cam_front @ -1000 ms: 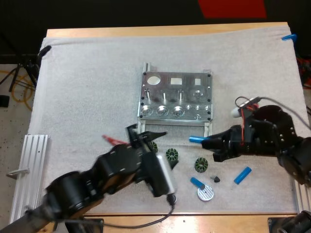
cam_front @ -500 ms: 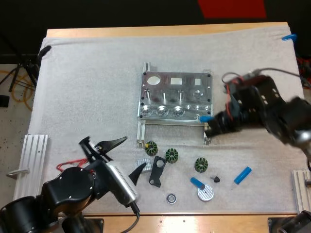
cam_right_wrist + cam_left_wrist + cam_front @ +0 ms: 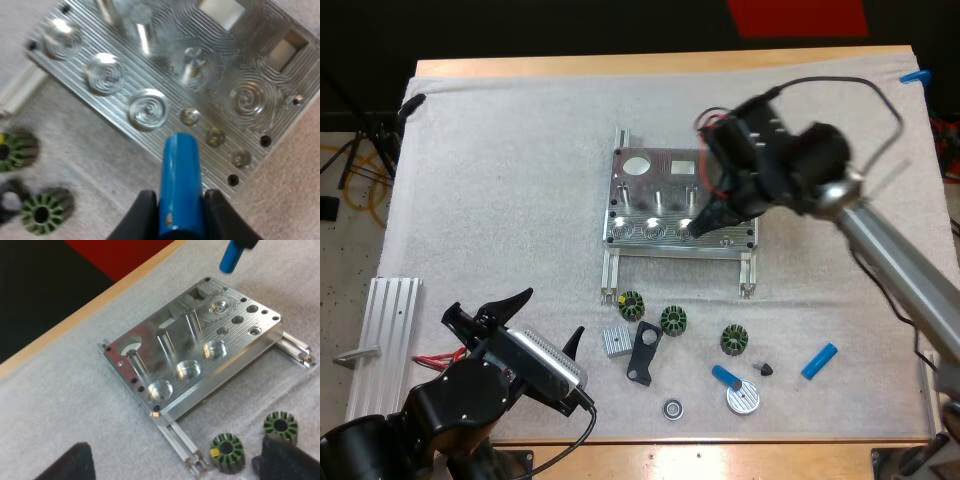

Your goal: Load cells from left to right

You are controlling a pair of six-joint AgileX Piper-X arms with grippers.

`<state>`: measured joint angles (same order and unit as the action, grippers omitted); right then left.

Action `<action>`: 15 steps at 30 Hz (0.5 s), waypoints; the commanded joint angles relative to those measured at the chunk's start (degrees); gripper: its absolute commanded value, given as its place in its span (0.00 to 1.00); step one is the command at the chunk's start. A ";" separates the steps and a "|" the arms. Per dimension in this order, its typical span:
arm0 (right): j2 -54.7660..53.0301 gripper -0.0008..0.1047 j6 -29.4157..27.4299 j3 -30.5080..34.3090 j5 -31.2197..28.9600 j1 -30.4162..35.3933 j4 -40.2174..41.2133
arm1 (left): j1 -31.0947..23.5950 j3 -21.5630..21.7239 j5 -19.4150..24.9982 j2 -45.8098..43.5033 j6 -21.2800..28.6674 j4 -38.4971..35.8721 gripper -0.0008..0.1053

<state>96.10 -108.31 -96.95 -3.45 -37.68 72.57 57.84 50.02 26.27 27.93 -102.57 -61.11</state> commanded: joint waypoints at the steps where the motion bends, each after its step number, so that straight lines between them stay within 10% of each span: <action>1: 1.38 0.01 -1.08 -1.48 -1.85 -0.47 2.04 | 0.18 0.12 1.39 -0.33 -1.98 0.55 0.64; 15: 16.65 0.01 -1.43 -10.69 -6.22 -1.32 4.27 | 0.18 0.12 1.39 -0.33 -3.91 0.90 0.64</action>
<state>112.68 -109.26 -106.84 -9.29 -38.84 76.54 57.84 50.02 26.33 27.93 -105.86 -61.11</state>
